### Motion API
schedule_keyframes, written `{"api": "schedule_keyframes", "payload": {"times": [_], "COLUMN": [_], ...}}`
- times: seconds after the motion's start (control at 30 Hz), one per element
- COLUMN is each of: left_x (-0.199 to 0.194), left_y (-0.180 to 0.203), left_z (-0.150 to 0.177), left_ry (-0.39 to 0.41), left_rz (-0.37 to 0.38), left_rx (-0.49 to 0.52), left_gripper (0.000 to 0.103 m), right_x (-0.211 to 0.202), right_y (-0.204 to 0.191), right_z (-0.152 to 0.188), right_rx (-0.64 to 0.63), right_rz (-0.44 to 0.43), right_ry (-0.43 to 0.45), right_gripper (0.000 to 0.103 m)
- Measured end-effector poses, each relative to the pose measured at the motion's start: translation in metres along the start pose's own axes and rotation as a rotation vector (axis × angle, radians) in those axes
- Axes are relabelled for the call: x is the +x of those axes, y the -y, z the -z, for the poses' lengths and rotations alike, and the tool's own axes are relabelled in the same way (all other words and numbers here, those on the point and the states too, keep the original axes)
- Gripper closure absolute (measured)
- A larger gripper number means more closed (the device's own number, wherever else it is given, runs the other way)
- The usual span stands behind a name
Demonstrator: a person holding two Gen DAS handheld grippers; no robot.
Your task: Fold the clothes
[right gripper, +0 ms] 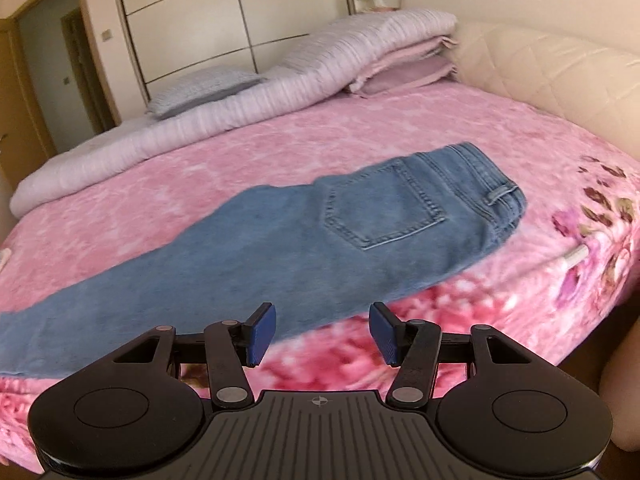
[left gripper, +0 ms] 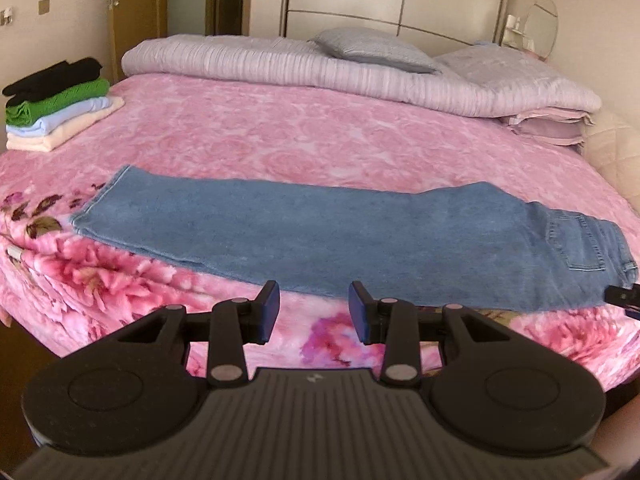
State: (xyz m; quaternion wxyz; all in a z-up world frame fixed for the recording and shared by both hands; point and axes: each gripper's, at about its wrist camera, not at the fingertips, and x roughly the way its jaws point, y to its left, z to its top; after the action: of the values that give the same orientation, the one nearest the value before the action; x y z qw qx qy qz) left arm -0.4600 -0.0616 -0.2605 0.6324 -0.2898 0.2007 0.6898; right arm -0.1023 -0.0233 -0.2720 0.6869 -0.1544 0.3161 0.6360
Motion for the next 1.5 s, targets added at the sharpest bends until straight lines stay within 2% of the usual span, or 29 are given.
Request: {"api": "schedule_keyframes", "payload": {"times": [0.13,0.23,0.33,0.47,0.57,0.73,0.87,0.93,1.03,1.17,1.33,1.5], "left_x": [0.017,0.029,0.044,0.064,0.076,0.094,0.112,0.120,0.130,0.136,0.141,0.144], "left_y": [-0.022,-0.051,-0.095,-0.161,-0.200,-0.246,-0.275,-0.285,-0.291,-0.294,-0.287,-0.272], "left_z": [-0.002,-0.005,-0.007,-0.002,0.003,0.005,0.011,0.011,0.011,0.008,0.000,-0.004], "left_ry": [-0.017,-0.031,-0.053,-0.079,-0.077,-0.030,-0.008,0.003,0.028,0.061,0.084,0.114], "left_rz": [-0.048,-0.056,-0.065,-0.045,-0.039,-0.042,-0.022,-0.007,0.007,0.016,-0.013,-0.076], "left_rx": [-0.025,-0.090,-0.224,-0.458,-0.592,-0.744,-0.905,-0.955,-1.008,-1.048,-1.029,-0.951], "left_gripper": [0.070,0.070,0.070,0.070,0.070,0.070,0.069,0.069,0.067,0.059,0.055,0.055], "right_x": [0.007,0.015,0.029,0.053,0.073,0.103,0.113,0.115,0.119,0.125,0.130,0.135], "right_y": [0.002,-0.004,-0.014,-0.030,-0.037,-0.039,-0.037,-0.036,-0.034,-0.039,-0.044,-0.042], "right_z": [-0.004,-0.004,-0.001,0.007,0.007,0.002,-0.002,-0.002,0.000,-0.003,-0.005,-0.006], "right_rx": [-0.005,-0.010,-0.003,0.025,0.115,0.299,0.349,0.349,0.353,0.339,0.303,0.297], "right_rz": [0.021,-0.004,-0.019,-0.038,-0.102,-0.169,-0.164,-0.151,-0.144,-0.132,-0.124,-0.137], "right_ry": [-0.011,-0.026,-0.059,-0.120,-0.166,-0.243,-0.243,-0.238,-0.229,-0.221,-0.204,-0.205], "right_gripper": [0.047,0.047,0.047,0.047,0.047,0.047,0.047,0.047,0.047,0.047,0.047,0.047]}}
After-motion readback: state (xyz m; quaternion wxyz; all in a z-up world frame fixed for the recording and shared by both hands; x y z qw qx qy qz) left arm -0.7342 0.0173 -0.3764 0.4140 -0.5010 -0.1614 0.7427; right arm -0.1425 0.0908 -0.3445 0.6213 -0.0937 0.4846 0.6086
